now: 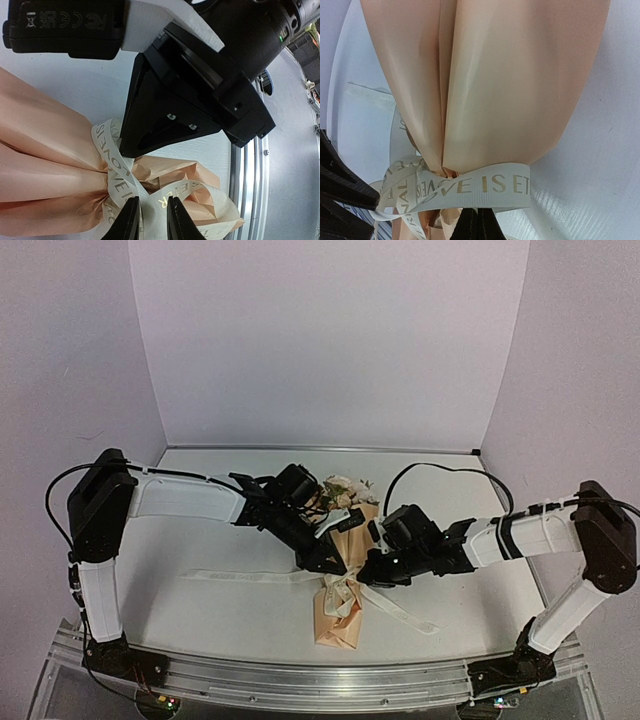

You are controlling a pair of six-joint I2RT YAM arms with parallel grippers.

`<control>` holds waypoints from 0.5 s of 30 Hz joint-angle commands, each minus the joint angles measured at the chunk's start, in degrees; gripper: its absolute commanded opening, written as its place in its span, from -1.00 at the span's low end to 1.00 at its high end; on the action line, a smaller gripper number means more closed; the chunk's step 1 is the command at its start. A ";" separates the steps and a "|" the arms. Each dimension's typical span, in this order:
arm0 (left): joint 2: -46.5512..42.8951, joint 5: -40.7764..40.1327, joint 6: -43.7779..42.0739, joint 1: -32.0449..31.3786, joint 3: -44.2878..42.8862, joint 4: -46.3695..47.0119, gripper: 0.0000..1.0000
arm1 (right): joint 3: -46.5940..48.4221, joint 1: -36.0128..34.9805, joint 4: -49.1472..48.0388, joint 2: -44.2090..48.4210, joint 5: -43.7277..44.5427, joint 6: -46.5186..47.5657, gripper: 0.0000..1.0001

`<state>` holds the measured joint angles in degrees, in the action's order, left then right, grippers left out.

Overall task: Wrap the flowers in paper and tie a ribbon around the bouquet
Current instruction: Cross the half-tied ribbon over the folded bouquet.

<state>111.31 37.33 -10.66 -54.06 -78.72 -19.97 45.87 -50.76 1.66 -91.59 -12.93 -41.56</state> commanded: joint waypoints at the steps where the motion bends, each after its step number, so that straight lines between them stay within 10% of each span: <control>1: 0.50 -0.24 -0.28 -0.26 0.42 1.30 -0.50 | -0.84 0.14 -3.42 1.97 0.98 -1.10 -1.00; 15: 0.17 1.47 0.40 -0.44 1.46 3.17 -0.96 | -1.90 0.14 -5.55 1.86 0.97 -2.39 -1.00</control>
<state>111.85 37.40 -10.15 -54.12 -77.67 -19.02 44.95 -50.76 -0.98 -91.58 -12.94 -43.50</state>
